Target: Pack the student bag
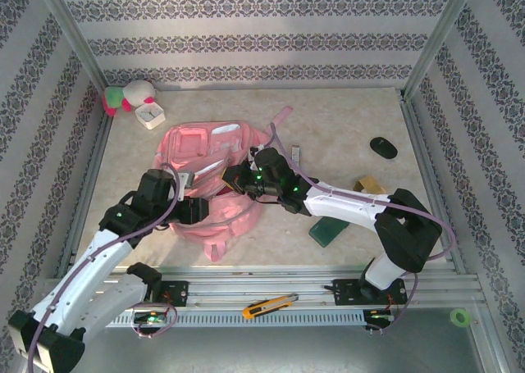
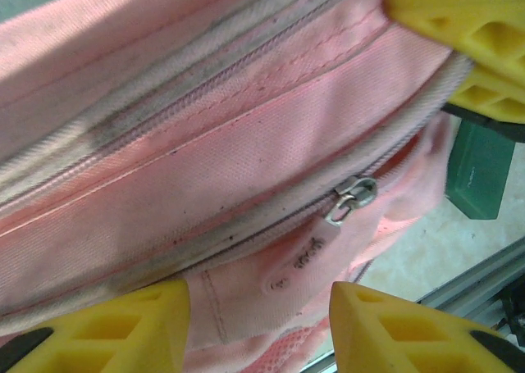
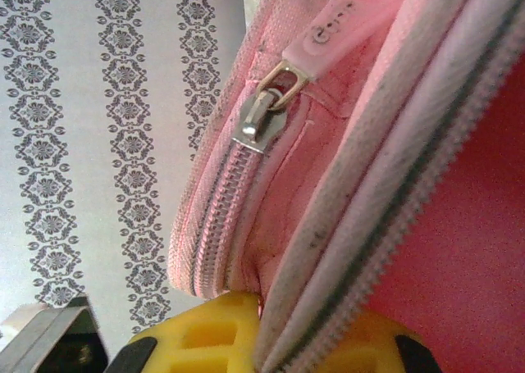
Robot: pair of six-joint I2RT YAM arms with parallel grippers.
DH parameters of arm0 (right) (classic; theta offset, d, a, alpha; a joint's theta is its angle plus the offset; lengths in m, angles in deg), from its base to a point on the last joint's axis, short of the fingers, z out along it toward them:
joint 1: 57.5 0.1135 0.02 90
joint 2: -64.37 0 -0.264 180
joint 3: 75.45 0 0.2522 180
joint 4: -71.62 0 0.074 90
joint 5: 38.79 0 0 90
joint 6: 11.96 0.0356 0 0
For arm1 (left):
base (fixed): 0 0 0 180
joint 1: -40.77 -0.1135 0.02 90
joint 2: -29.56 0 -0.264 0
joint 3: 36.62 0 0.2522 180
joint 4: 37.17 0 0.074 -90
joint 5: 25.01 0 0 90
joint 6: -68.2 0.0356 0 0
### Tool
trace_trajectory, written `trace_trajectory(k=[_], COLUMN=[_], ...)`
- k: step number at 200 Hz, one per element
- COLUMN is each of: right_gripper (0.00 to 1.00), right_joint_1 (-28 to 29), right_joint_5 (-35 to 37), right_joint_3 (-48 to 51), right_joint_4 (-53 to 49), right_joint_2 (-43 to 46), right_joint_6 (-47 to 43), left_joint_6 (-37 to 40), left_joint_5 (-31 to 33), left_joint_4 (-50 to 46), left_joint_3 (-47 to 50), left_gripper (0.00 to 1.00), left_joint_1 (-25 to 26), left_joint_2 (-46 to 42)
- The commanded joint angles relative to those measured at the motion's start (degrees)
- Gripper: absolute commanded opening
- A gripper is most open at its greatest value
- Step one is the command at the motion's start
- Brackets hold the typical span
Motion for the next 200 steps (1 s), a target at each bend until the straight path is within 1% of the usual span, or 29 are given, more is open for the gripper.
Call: trace_trajectory(k=[1,29,48,72,78,90,106,133,167,200], right_gripper=[0.00,0.00,0.00,0.00,0.00,0.00,0.00,0.00,0.00,0.00], right_joint_1=[0.6,0.9,1.0,1.2,1.2,1.3,1.3,0.9,-0.6,-4.7], right_joint_5=[2.1,2.0,1.4,1.9,1.9,2.1,2.1,1.7,-1.4,-6.3], right_joint_3=[-3.5,-3.5,-3.9,-3.9,-3.8,-3.9,-4.0,-3.6,-1.8,2.1], right_joint_4=[6.2,6.4,6.3,6.3,6.3,6.3,6.2,5.6,3.7,0.9], right_joint_2=[-0.3,-0.6,-1.1,-1.3,-1.3,-1.4,-1.4,-0.8,2.1,6.8], right_joint_6=[0.4,0.6,0.9,1.3,1.4,1.5,1.4,0.7,-1.9,-4.8], left_joint_6=[-2.4,-2.2,-3.0,-3.8,-3.8,-3.8,-3.6,-3.2,-2.1,0.7], left_joint_5=[-1.1,1.0,0.7,0.0,0.2,0.7,2.5,6.7,11.0,11.2], left_joint_4=[5.2,8.2,10.8,11.8,11.7,11.2,10.1,7.2,3.9,2.0], left_joint_3=[0.6,1.2,0.7,-0.7,-1.0,-1.8,-2.4,-2.3,-1.2,0.3], left_gripper=[0.47,0.47,0.43,0.27,0.24,0.22,0.12,0.00,0.00,0.00], left_joint_1=[1.0,1.5,1.7,3.1,3.5,4.2,4.8,4.8,4.5,2.4], left_joint_2=[1.5,2.7,4.2,6.8,7.1,7.4,7.3,6.2,4.9,2.6])
